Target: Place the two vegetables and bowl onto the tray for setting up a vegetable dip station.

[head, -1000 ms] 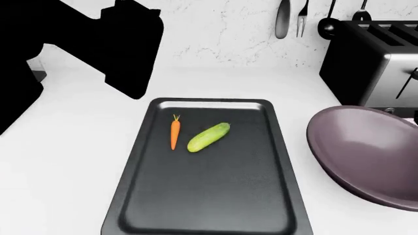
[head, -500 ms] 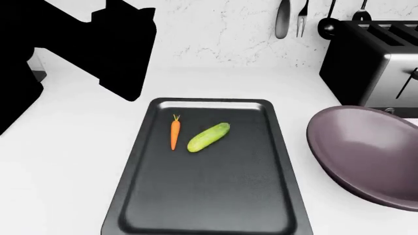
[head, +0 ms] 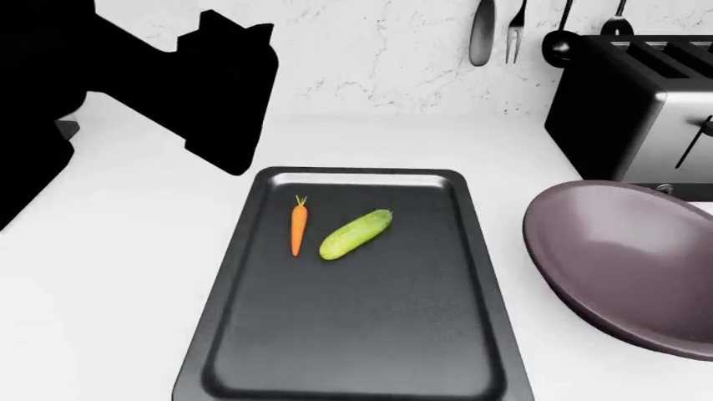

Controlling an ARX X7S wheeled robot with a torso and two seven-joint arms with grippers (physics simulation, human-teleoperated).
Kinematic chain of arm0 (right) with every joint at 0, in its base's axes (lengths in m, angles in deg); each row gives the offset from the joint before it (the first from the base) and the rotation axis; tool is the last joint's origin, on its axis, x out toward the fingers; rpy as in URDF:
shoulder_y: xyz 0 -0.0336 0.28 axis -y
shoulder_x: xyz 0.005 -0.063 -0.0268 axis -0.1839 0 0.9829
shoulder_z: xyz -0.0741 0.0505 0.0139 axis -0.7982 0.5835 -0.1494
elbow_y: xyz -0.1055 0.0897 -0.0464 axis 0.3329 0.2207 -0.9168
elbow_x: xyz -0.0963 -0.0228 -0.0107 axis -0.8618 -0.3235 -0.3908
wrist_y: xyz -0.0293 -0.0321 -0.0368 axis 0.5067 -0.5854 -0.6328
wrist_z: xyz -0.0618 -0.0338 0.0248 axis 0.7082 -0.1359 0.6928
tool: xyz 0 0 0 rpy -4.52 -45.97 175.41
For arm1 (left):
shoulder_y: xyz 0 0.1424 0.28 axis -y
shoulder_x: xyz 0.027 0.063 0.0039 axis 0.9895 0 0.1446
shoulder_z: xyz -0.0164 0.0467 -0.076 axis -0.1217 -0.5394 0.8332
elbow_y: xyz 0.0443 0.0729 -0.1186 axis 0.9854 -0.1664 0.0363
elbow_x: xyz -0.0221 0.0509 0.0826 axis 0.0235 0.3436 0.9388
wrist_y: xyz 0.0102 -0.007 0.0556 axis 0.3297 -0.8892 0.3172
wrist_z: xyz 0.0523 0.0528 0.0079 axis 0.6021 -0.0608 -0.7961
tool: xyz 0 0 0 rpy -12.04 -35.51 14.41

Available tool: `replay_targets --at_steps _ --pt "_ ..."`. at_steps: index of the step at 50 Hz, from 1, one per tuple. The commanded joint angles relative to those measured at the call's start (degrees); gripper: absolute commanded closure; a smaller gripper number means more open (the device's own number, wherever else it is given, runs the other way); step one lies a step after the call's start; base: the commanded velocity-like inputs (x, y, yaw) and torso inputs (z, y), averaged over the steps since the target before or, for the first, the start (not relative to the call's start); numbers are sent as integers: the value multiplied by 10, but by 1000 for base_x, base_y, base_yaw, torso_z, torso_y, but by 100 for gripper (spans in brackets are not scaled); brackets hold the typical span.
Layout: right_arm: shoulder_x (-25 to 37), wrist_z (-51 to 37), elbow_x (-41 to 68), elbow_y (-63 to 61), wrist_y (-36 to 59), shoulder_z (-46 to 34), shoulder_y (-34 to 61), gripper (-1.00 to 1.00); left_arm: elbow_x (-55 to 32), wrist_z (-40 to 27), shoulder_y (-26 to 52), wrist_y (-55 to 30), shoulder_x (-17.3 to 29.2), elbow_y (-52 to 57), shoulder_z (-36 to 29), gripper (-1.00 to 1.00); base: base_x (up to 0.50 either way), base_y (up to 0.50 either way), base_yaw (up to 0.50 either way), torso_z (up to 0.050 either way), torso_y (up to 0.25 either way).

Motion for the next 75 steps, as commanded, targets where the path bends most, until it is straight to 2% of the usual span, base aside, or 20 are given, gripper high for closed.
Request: replay_targets --at_steps 1,7,13,17,22,40,48,56,70,75 --pt "27 -41 -7 23 -11 -91 49 -100 12 7 -12 0 5 4 2 -100 0 0 0 0 0" --pt "51 -41 39 4 -88 -134 45 -100 10 6 -12 4 8 9 4 -100 0 0 0 0 0" --pt "44 -13 -2 -9 -96 -136 11 -100 14 8 -17 6 10 11 5 -100 0 0 0 0 0" --pt "38 40 -12 -27 -131 -136 -8 -100 18 12 -21 7 14 11 7 -100 0 0 0 0 0" --pt "52 63 -26 -35 -179 -135 -23 -100 22 14 -27 9 17 14 8 -100 0 0 0 0 0" --pt "73 73 -36 -6 -214 -135 -54 -100 22 13 -33 14 28 24 9 -100 0 0 0 0 0" --pt "73 136 -46 -27 -275 -161 -90 -100 29 18 -38 16 29 26 12 -100 0 0 0 0 0" --pt "73 187 -73 4 -315 -188 -125 -100 34 20 -49 21 35 33 13 -100 0 0 0 0 0" --pt "73 133 -54 68 -268 -166 -115 -100 31 21 -46 23 41 34 15 -100 0 0 0 0 0" --pt "73 151 -60 75 -270 -173 -127 -100 31 22 -46 24 45 36 18 -100 0 0 0 0 0"
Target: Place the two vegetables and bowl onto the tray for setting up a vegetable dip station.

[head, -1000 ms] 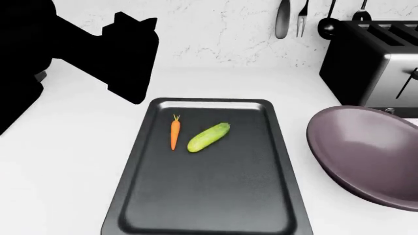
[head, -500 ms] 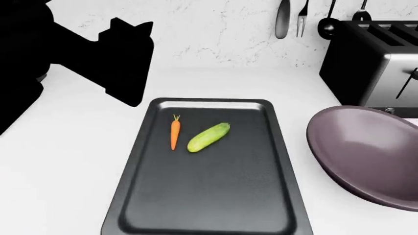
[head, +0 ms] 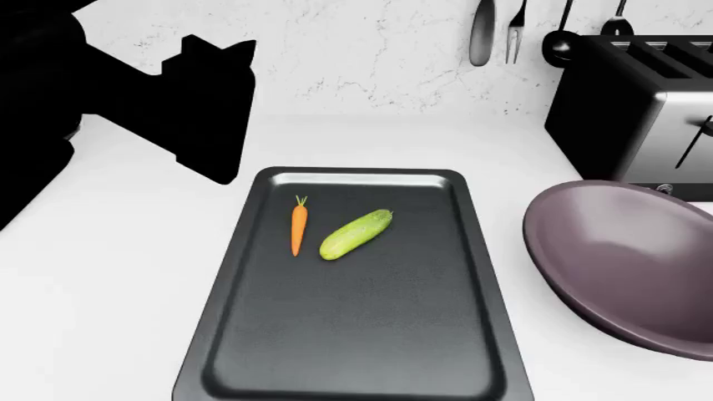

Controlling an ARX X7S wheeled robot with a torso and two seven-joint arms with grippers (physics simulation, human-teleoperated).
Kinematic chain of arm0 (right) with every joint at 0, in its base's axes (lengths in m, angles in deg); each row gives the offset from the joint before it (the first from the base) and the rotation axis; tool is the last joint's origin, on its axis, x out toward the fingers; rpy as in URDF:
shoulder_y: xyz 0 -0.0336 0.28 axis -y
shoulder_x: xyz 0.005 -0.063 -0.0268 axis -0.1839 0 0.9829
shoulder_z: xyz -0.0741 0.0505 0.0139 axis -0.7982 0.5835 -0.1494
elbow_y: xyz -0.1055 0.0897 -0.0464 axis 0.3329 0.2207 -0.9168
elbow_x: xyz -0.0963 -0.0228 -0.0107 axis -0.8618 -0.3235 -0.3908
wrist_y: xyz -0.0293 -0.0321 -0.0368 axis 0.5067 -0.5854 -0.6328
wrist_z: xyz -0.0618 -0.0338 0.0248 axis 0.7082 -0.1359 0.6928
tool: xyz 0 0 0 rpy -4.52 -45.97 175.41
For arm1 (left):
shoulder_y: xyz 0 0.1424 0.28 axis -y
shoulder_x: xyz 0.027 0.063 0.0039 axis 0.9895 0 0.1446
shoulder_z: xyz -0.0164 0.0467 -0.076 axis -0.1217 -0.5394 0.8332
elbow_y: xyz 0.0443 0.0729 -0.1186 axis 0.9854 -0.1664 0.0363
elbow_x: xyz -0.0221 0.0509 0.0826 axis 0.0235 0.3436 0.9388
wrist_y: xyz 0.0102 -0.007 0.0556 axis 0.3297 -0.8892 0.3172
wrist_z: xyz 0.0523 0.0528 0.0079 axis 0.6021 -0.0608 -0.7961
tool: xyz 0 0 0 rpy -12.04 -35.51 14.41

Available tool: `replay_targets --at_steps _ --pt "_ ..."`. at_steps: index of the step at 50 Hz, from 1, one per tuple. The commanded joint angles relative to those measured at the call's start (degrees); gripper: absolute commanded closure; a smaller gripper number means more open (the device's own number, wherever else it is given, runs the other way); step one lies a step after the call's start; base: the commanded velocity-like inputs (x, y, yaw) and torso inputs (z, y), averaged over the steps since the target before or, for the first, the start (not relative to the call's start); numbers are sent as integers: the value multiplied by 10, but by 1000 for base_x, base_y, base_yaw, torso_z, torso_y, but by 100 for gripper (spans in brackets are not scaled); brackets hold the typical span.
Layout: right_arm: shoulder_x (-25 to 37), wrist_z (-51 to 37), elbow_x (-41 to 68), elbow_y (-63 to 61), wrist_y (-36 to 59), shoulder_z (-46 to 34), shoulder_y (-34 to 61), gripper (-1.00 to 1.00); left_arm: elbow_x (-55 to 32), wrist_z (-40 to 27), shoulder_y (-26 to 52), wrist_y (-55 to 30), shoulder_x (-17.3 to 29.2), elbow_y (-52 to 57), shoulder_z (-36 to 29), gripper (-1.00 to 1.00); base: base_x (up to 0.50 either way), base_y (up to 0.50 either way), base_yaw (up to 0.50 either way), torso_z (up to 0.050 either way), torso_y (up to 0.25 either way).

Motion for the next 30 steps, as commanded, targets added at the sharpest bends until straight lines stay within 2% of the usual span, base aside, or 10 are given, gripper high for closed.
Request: replay_targets --at_steps 1,10,25,30 --pt "0 -8 -9 39 15 -9 -19 -100 1 2 -1 3 8 3 4 -100 0 0 0 0 0" --pt "0 35 -25 14 -8 -44 -62 -100 5 4 -5 4 7 3 3 -100 0 0 0 0 0" --pt "0 68 -49 -22 -44 -49 -80 -100 9 3 -12 7 14 7 3 -100 0 0 0 0 0" --pt "0 111 -66 -62 -77 -56 -91 -100 12 4 -13 7 15 7 3 -100 0 0 0 0 0"
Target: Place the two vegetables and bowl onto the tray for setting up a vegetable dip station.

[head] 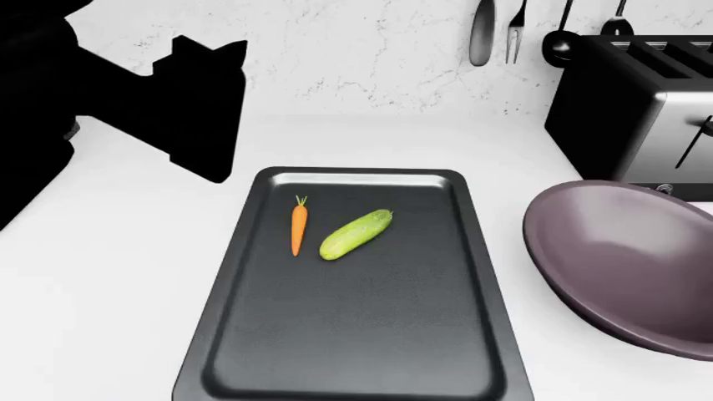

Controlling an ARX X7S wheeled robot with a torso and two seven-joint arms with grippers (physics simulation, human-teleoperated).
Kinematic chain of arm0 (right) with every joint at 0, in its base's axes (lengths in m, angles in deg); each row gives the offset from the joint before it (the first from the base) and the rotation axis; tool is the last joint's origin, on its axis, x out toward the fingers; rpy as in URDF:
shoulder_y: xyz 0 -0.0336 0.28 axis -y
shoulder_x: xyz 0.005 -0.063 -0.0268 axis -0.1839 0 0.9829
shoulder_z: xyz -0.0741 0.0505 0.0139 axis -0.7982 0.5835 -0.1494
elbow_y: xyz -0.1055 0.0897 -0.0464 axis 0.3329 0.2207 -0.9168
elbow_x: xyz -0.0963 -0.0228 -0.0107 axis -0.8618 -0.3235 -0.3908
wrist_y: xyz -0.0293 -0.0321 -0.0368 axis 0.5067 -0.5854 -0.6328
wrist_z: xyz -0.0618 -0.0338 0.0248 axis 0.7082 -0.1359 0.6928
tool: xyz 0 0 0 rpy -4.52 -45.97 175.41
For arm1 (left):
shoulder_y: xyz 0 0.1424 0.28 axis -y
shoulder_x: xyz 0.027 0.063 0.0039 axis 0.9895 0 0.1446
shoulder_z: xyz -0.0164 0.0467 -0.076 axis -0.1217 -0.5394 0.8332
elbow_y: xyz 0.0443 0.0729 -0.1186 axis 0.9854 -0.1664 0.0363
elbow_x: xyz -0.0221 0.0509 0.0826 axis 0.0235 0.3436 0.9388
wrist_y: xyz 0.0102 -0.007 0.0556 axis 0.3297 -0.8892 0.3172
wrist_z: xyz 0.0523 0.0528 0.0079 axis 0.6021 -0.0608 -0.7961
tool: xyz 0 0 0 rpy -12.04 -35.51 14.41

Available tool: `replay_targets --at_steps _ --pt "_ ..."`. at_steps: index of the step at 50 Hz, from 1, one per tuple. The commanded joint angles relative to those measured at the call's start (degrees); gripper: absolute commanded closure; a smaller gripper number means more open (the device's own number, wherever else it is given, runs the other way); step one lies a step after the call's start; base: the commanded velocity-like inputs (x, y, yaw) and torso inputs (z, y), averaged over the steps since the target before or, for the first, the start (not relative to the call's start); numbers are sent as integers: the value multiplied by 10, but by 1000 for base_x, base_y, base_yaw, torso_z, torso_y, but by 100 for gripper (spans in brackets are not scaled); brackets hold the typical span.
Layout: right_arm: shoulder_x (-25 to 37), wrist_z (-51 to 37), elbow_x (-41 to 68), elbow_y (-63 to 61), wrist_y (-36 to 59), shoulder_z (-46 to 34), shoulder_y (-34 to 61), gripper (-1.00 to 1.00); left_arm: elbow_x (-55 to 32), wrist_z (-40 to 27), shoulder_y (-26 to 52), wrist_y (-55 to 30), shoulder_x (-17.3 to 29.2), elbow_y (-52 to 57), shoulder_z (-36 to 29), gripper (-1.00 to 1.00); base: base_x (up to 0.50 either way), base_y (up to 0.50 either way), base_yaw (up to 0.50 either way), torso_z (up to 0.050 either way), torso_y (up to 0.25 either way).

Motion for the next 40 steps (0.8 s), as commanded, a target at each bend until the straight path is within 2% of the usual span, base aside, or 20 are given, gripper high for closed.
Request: replay_targets --at_steps 1,4,5,15,26,29,34,40 --pt "0 67 -33 -60 -53 -18 -26 -100 7 4 -8 1 4 3 0 -100 0 0 0 0 0" --pt "0 94 -42 -78 -84 -26 -35 -100 10 5 -11 2 6 2 1 -100 0 0 0 0 0" --pt "0 99 -50 -84 -87 -31 -40 100 9 5 -11 4 7 4 1 -100 0 0 0 0 0" --pt "0 58 -35 -76 -128 -34 -49 100 3 0 -10 9 23 12 7 -100 0 0 0 0 0" --pt "0 -15 -4 -23 -72 0 -21 100 -10 -7 2 9 33 14 10 -100 0 0 0 0 0" --pt "0 -24 4 -21 -92 15 -8 100 -8 -8 0 11 36 16 12 -100 0 0 0 0 0" --pt "0 23 17 -28 -151 28 1 100 0 -4 -10 12 41 19 12 -100 0 0 0 0 0" --pt "0 69 33 -15 -172 57 25 100 6 0 -15 14 43 20 14 -100 0 0 0 0 0"
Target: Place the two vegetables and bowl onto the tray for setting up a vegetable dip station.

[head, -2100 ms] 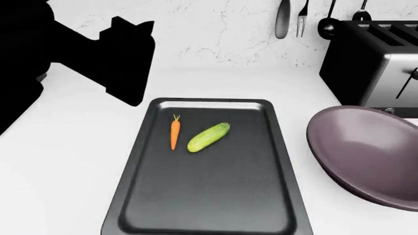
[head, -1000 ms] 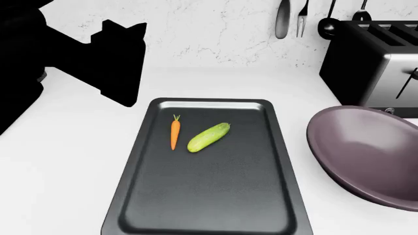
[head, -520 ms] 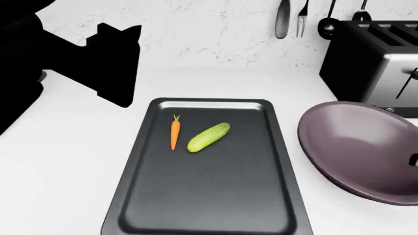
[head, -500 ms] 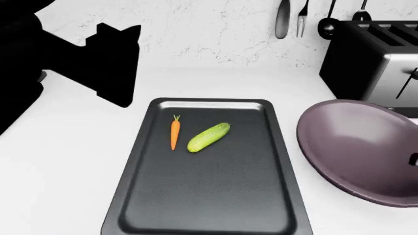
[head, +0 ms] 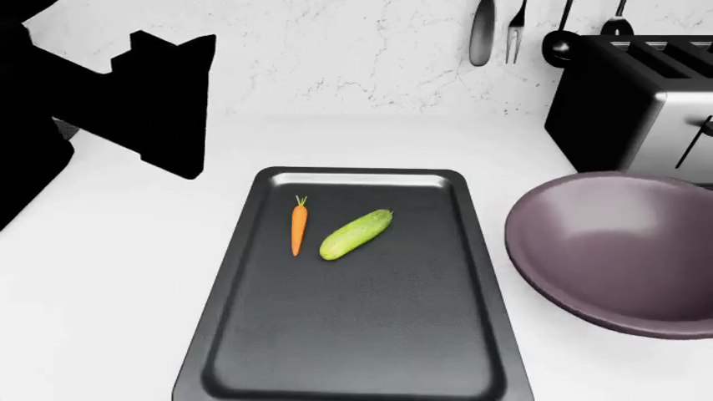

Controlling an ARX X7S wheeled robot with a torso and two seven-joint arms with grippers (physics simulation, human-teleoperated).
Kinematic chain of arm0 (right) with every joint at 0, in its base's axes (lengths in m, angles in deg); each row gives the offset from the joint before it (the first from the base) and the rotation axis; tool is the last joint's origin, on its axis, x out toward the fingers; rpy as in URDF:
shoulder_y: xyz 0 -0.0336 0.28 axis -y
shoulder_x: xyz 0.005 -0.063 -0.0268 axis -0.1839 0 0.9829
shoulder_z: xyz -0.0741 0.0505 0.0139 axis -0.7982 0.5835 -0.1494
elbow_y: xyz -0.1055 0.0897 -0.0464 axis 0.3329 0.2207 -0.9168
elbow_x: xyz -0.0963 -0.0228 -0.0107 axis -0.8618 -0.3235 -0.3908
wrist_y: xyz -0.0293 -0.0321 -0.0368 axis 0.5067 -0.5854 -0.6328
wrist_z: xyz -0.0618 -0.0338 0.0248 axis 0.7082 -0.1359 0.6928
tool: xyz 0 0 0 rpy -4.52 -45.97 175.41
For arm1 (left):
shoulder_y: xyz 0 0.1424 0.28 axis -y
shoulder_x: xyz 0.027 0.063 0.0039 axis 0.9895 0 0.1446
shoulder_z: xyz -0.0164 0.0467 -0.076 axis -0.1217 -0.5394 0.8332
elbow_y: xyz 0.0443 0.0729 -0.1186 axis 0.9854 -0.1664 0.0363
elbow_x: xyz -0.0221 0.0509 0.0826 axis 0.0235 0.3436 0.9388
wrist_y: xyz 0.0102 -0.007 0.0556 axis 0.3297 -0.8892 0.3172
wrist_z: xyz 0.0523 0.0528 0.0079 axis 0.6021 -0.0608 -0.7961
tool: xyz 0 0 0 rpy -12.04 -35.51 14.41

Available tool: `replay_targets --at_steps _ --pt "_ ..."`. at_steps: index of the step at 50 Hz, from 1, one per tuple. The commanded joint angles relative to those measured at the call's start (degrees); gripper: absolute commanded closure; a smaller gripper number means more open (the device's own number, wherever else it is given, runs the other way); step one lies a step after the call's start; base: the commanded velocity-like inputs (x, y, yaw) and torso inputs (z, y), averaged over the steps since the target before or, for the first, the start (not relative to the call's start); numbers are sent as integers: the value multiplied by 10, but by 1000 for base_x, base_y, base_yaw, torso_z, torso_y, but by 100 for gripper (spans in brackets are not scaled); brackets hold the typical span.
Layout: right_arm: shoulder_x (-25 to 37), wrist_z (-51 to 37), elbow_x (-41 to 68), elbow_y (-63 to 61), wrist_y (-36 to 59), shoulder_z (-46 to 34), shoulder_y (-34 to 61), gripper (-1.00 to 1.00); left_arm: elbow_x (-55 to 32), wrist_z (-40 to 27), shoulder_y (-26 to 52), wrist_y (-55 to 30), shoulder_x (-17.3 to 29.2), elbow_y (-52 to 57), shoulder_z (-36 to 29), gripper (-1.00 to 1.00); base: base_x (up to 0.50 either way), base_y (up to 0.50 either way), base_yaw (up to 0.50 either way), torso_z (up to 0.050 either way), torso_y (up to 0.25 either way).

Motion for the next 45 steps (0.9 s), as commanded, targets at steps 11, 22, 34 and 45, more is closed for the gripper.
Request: replay_targets --at_steps 11,22,34,45 --pt "1 109 -1 97 24 51 31 100 -4 -4 -2 6 14 9 5 -100 0 0 0 0 0" --pt "1 136 26 118 77 82 51 100 7 5 -10 7 13 8 7 -100 0 0 0 0 0" --pt "1 92 90 35 64 129 78 100 19 8 -18 13 -3 4 3 -100 0 0 0 0 0" --pt "1 90 116 -119 18 130 67 100 23 9 -21 17 -1 6 5 -100 0 0 0 0 0"
